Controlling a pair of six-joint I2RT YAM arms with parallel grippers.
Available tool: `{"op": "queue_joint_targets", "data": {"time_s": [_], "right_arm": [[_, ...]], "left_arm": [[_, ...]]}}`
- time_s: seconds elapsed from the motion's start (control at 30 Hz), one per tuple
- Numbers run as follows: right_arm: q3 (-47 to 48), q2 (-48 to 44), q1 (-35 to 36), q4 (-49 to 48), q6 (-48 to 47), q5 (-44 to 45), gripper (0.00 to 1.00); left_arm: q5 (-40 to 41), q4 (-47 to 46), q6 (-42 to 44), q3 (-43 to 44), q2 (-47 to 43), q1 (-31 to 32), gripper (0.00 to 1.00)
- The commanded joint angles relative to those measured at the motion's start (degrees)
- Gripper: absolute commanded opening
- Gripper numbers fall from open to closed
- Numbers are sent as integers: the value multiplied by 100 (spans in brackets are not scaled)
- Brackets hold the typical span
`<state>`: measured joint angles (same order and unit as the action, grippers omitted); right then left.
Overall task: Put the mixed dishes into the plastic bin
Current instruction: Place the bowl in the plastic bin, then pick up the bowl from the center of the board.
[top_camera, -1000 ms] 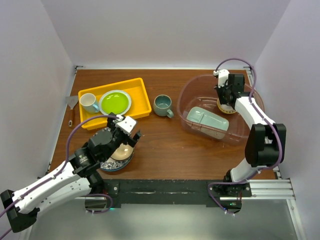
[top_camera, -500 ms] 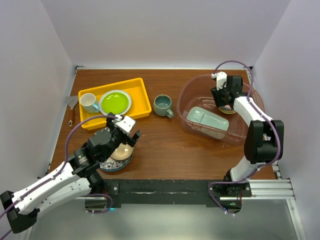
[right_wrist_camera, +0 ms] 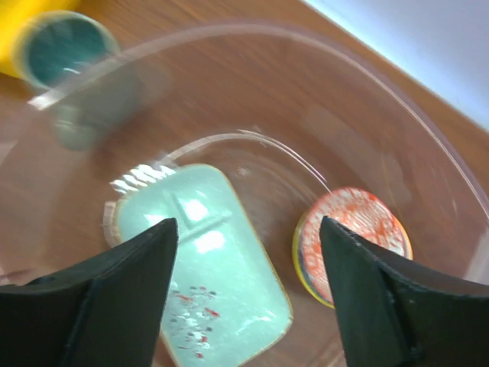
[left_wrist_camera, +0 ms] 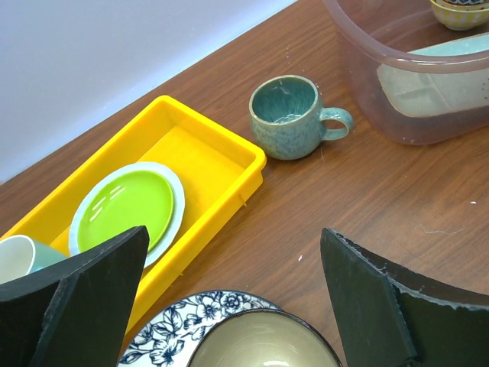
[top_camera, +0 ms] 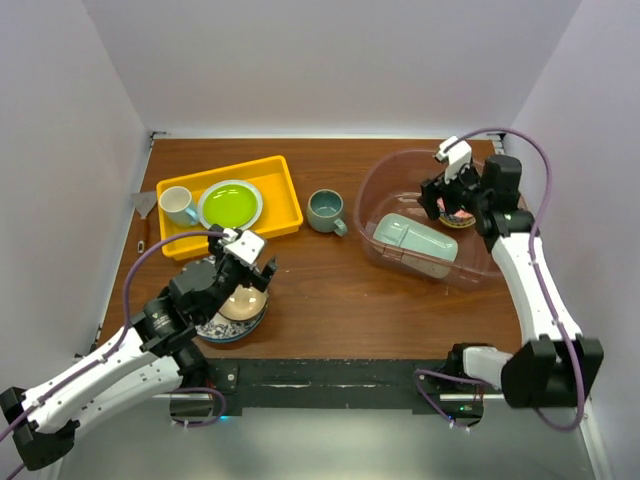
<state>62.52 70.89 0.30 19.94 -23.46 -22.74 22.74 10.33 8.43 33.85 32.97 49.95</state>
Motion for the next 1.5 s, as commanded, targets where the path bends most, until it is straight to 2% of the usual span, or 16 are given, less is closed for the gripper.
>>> {"op": "queue_joint_targets", "data": {"time_s": [0.0, 0.17, 0.33, 0.73, 0.9, 1.07, 1.23, 1.33, 1.47], "right_arm": [[-336, -874, -12, 89, 0, -1703, 84], [-1012, -1744, -205, 18, -97, -2725, 98], [-1444, -1860, -284, -8, -273, -3490, 98], [-1409, -1798, -293, 159, -554, -3254, 98], [-1409, -1825, -285, 159, -554, -3166, 98], [-1401, -1790, -284, 167, -554, -3096, 98], [-1365, -1763, -284, 220, -554, -3087, 98], [-1365, -1754, -284, 238, -572, -3078, 98], [-1357, -1737, -284, 264, -589, -3061, 98]], "left_arm": [[29, -268, -175, -18, 25, -56, 100], [29, -268, -210, -27, 78, -82, 100], [37, -216, -236, -1, 244, -126, 100], [-340, -48, -719, 61, 570, -232, 100], [-385, 206, -1956, 227, 859, -232, 100], [-200, 1303, -3449, 753, 1571, -232, 100], [-472, 2332, -4111, 1194, 2318, -223, 100], [-622, 2578, -4436, 1221, 2538, -214, 97], [-359, 2808, -4903, 1107, 2705, -118, 94]]}}
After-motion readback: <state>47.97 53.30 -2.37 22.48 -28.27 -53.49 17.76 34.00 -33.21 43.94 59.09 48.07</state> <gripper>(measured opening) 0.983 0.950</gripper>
